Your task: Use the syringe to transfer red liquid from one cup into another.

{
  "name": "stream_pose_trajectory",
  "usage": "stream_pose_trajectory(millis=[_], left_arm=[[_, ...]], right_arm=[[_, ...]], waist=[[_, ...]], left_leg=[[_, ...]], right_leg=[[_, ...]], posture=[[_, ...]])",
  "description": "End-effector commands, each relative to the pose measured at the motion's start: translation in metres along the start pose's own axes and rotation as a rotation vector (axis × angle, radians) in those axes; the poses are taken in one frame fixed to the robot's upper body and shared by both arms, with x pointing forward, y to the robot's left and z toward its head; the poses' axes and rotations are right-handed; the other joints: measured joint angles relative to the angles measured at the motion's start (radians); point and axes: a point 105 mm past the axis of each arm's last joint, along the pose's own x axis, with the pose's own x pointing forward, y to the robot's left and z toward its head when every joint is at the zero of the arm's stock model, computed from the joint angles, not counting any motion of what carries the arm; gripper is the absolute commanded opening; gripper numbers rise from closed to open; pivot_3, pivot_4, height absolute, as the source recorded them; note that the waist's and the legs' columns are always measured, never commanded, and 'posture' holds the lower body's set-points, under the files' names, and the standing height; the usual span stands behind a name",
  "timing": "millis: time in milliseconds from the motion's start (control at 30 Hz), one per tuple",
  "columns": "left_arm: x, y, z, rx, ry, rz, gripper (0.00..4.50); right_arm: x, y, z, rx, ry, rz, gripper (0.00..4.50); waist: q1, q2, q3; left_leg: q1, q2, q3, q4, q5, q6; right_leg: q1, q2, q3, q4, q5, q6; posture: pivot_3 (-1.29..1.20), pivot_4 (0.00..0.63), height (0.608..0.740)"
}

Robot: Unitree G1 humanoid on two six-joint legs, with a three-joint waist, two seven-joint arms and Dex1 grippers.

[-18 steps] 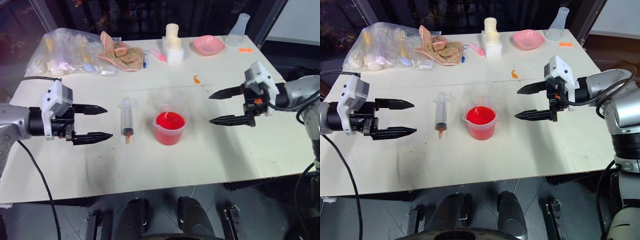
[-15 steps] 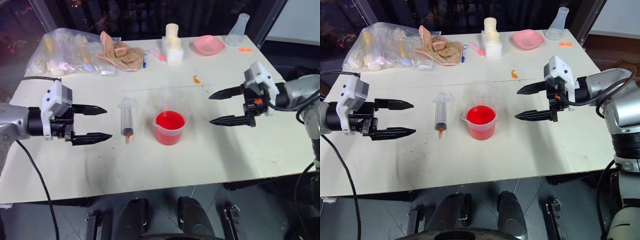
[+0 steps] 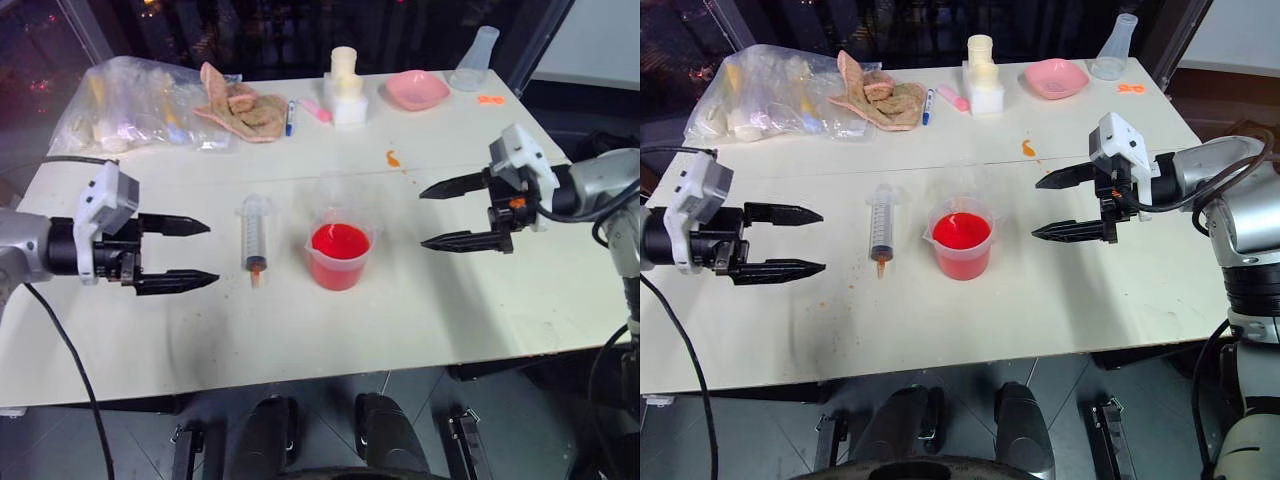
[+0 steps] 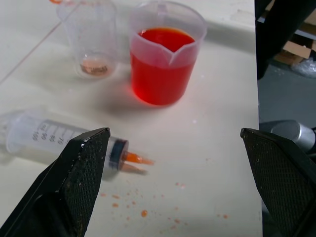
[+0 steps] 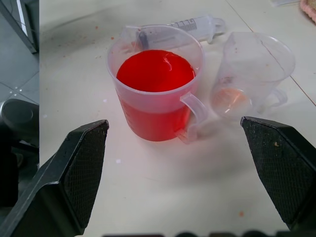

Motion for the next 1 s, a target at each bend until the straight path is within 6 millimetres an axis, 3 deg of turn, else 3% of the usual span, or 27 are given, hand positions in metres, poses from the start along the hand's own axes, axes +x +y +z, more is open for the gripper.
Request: stream_pose_trajectory(millis=[33, 367, 500, 633, 767, 867, 1000], left_arm=[[-0.007, 0.001, 0.006, 0.039, 0.015, 0.031, 4.48], [-0.005, 0.006, 0.007, 0.059, 0.009, 0.074, 4.48], [0.005, 0.013, 0.017, 0.055, -0.022, 0.124, 4.48], [0.023, 0.044, 0.039, -0.043, -0.089, 0.338, 4.48], [0.035, 0.072, 0.043, -0.167, 0.012, 0.479, 4.48], [0.048, 0.097, 0.035, -0.336, 0.199, 0.628, 4.48], [0.081, 0.095, 0.039, -0.427, 0.359, 0.596, 4.48]], right_arm=[[-0.006, -0.004, 0.013, -0.060, -0.019, -0.023, 4.50], [-0.006, -0.005, 0.014, -0.069, -0.020, -0.024, 4.50], [-0.005, -0.006, 0.015, -0.073, -0.025, -0.029, 4.50], [-0.002, -0.007, 0.016, -0.079, -0.030, -0.026, 4.50], [0.000, -0.007, 0.017, -0.083, -0.037, -0.026, 4.50], [0.001, -0.006, 0.017, -0.086, -0.047, -0.034, 4.50], [0.002, -0.002, 0.015, -0.076, -0.060, -0.043, 4.50]], waist=[[0.000, 0.000, 0.000], [0.000, 0.001, 0.000], [0.002, 0.001, 0.000], [0.006, -0.001, 0.001], [0.003, -0.003, 0.002], [0.002, -0.003, 0.003], [0.002, -0.004, 0.003]], left_leg=[[0.000, 0.000, 0.000, 0.000, 0.000, 0.000], [0.000, 0.000, 0.000, 0.000, 0.000, 0.000], [0.000, 0.000, 0.000, 0.000, 0.000, 0.000], [0.000, -0.001, 0.000, 0.001, 0.000, 0.000], [0.000, -0.001, -0.001, 0.001, 0.000, 0.000], [0.000, -0.002, -0.001, 0.002, 0.000, 0.000], [0.000, -0.002, -0.001, 0.002, 0.000, 0.000]], right_leg=[[0.000, 0.000, 0.000, 0.000, 0.000, 0.000], [0.000, 0.000, 0.000, 0.000, 0.000, 0.000], [0.000, 0.000, 0.000, 0.000, 0.000, 0.000], [0.001, 0.002, 0.000, 0.001, 0.002, 0.003], [0.001, 0.003, 0.000, 0.002, 0.002, 0.004], [0.001, 0.004, -0.001, 0.003, 0.002, 0.004], [0.001, 0.005, -0.001, 0.003, 0.002, 0.005]], posture=[[0.00, 0.150, 0.740], [0.00, 0.150, 0.740], [0.00, 0.150, 0.740], [0.00, 0.150, 0.740], [0.00, 0.150, 0.740], [0.00, 0.150, 0.740], [0.00, 0.150, 0.740]])
